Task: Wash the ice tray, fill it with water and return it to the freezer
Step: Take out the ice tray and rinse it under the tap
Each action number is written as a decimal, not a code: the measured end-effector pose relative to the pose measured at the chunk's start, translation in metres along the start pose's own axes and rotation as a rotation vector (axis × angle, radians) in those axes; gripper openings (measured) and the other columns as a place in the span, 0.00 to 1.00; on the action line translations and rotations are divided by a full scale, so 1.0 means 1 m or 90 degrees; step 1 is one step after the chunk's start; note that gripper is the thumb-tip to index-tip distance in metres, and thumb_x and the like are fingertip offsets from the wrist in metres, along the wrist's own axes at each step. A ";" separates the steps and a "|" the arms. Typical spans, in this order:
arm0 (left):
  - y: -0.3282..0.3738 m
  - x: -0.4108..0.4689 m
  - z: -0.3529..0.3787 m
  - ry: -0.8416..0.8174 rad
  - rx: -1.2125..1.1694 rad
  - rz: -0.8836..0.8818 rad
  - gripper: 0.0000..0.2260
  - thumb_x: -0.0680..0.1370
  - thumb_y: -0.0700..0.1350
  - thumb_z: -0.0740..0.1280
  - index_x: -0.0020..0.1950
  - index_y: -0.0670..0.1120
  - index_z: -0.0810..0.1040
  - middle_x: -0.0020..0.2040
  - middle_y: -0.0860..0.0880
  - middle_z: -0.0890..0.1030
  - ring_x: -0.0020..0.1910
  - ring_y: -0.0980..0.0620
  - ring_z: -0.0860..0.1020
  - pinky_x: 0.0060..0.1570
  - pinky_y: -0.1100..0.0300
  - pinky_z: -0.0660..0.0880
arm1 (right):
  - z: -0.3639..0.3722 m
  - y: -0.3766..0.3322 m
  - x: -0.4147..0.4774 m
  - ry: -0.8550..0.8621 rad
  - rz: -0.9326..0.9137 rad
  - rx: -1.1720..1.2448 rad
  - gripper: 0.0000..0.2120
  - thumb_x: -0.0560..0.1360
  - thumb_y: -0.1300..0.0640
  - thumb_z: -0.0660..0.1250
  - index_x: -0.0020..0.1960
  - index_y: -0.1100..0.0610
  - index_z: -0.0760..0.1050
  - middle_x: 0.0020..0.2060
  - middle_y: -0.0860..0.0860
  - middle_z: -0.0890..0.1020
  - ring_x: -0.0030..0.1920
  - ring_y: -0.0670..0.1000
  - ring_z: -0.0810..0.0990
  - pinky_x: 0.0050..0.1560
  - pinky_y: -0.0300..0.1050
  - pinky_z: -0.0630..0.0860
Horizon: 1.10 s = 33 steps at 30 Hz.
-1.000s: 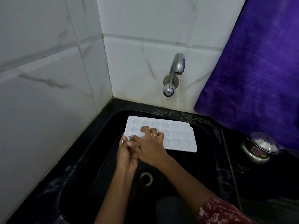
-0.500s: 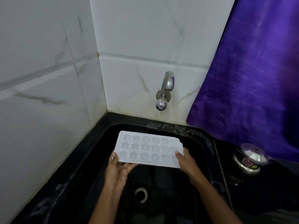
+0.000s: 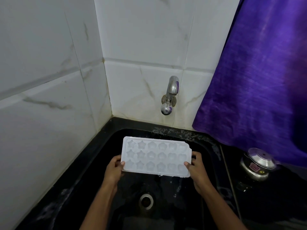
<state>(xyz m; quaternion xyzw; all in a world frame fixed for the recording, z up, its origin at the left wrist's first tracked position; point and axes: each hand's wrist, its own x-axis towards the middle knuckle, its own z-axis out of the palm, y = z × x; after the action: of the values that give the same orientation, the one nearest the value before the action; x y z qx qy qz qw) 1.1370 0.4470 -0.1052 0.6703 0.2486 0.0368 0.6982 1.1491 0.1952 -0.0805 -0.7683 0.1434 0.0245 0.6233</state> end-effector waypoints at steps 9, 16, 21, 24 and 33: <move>0.009 -0.009 0.010 0.097 0.122 0.141 0.09 0.77 0.35 0.63 0.55 0.44 0.74 0.49 0.47 0.78 0.48 0.50 0.76 0.49 0.58 0.69 | -0.001 0.000 0.000 0.034 -0.068 0.032 0.14 0.75 0.70 0.61 0.47 0.51 0.66 0.46 0.53 0.79 0.46 0.53 0.79 0.49 0.51 0.77; 0.022 -0.014 0.018 0.105 0.088 0.225 0.07 0.77 0.32 0.62 0.49 0.44 0.70 0.47 0.47 0.78 0.48 0.51 0.76 0.44 0.64 0.68 | -0.009 -0.007 0.000 0.072 -0.164 0.035 0.12 0.72 0.71 0.64 0.37 0.57 0.68 0.40 0.48 0.79 0.44 0.48 0.76 0.45 0.44 0.71; 0.026 -0.016 0.020 0.093 0.015 0.253 0.11 0.78 0.36 0.62 0.40 0.49 0.67 0.58 0.50 0.77 0.56 0.55 0.76 0.45 0.69 0.72 | -0.018 -0.015 0.000 0.068 -0.253 0.093 0.21 0.71 0.74 0.61 0.30 0.51 0.65 0.50 0.49 0.84 0.57 0.47 0.80 0.61 0.49 0.73; 0.033 -0.023 0.022 0.085 -0.040 0.311 0.14 0.78 0.36 0.62 0.38 0.53 0.66 0.57 0.56 0.78 0.56 0.60 0.76 0.45 0.69 0.74 | -0.025 -0.023 -0.010 0.069 -0.310 0.136 0.22 0.72 0.74 0.61 0.30 0.51 0.67 0.52 0.51 0.83 0.62 0.43 0.76 0.63 0.41 0.71; 0.011 -0.032 0.016 0.043 0.141 0.302 0.08 0.75 0.39 0.65 0.49 0.39 0.67 0.49 0.48 0.78 0.48 0.50 0.77 0.40 0.66 0.70 | -0.030 0.008 -0.022 0.050 -0.242 0.140 0.21 0.70 0.75 0.63 0.30 0.51 0.70 0.47 0.50 0.83 0.59 0.51 0.78 0.58 0.42 0.72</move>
<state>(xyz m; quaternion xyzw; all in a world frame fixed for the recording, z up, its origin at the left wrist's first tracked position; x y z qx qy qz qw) 1.1183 0.4209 -0.0859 0.7804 0.1100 0.1943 0.5840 1.1214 0.1691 -0.0763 -0.7093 0.0222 -0.1392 0.6907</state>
